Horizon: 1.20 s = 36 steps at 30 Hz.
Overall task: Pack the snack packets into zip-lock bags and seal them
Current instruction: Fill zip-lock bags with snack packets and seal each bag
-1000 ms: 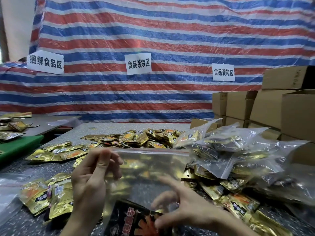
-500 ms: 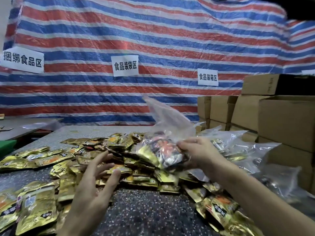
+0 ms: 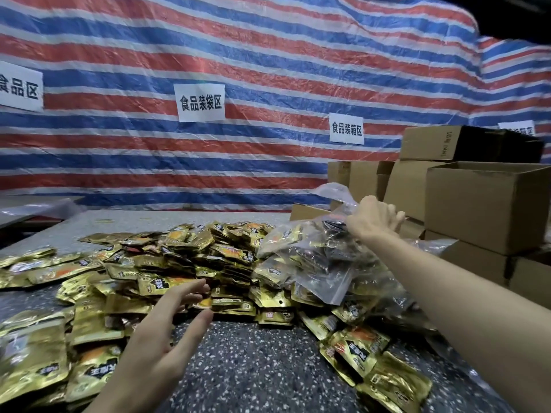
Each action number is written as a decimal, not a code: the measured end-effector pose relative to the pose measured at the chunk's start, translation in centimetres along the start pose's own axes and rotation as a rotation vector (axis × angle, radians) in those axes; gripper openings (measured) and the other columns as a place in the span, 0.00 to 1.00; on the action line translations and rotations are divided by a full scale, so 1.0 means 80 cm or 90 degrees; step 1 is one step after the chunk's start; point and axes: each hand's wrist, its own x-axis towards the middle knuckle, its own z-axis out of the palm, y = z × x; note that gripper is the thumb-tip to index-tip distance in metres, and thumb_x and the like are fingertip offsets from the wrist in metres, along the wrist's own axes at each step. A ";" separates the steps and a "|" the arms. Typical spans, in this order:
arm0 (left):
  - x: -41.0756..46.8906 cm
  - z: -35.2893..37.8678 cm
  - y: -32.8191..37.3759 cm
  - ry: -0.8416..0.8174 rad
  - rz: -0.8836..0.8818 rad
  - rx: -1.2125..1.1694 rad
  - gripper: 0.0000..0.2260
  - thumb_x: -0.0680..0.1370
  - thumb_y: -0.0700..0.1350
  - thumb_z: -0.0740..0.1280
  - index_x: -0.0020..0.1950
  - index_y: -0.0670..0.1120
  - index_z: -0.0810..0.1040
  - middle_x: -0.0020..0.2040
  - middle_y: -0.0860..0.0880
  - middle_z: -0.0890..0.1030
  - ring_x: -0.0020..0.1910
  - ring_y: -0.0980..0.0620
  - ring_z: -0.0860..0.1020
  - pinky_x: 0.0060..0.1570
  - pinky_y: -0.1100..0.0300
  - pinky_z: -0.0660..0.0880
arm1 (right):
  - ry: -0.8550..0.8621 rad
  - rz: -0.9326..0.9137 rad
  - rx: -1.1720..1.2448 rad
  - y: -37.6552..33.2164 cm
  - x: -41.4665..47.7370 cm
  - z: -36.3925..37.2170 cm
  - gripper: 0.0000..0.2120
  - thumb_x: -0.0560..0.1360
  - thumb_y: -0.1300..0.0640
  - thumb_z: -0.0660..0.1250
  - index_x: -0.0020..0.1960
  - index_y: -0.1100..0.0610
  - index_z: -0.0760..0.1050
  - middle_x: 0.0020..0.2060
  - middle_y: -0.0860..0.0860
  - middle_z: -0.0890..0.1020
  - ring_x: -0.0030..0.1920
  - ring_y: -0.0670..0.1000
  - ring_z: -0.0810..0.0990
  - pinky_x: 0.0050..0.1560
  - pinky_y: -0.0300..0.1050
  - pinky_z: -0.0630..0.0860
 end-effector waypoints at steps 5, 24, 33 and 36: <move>0.000 0.001 0.005 -0.003 0.000 0.001 0.16 0.77 0.64 0.61 0.64 0.64 0.70 0.60 0.66 0.76 0.59 0.65 0.76 0.57 0.62 0.74 | 0.107 -0.047 0.059 -0.015 -0.015 -0.013 0.31 0.75 0.52 0.67 0.72 0.62 0.63 0.68 0.65 0.71 0.69 0.65 0.67 0.71 0.65 0.59; 0.012 -0.032 -0.021 0.165 -0.010 0.101 0.02 0.78 0.44 0.69 0.49 0.51 0.80 0.44 0.58 0.80 0.44 0.60 0.79 0.43 0.61 0.78 | -0.238 -0.335 0.563 -0.054 -0.268 0.125 0.14 0.73 0.64 0.73 0.47 0.45 0.77 0.44 0.43 0.82 0.46 0.39 0.79 0.46 0.42 0.76; 0.018 -0.163 -0.067 0.236 -0.254 0.398 0.06 0.78 0.37 0.68 0.51 0.47 0.78 0.51 0.50 0.80 0.47 0.52 0.77 0.48 0.56 0.76 | -0.302 -0.283 0.634 -0.053 -0.264 0.128 0.10 0.76 0.64 0.70 0.46 0.48 0.78 0.44 0.46 0.82 0.44 0.41 0.80 0.39 0.34 0.74; -0.003 -0.216 -0.095 0.283 -0.356 0.553 0.07 0.75 0.39 0.69 0.53 0.46 0.78 0.52 0.46 0.78 0.47 0.48 0.74 0.51 0.50 0.73 | -0.316 -0.276 0.653 -0.056 -0.267 0.126 0.10 0.76 0.65 0.70 0.46 0.50 0.78 0.44 0.47 0.81 0.44 0.36 0.78 0.40 0.27 0.74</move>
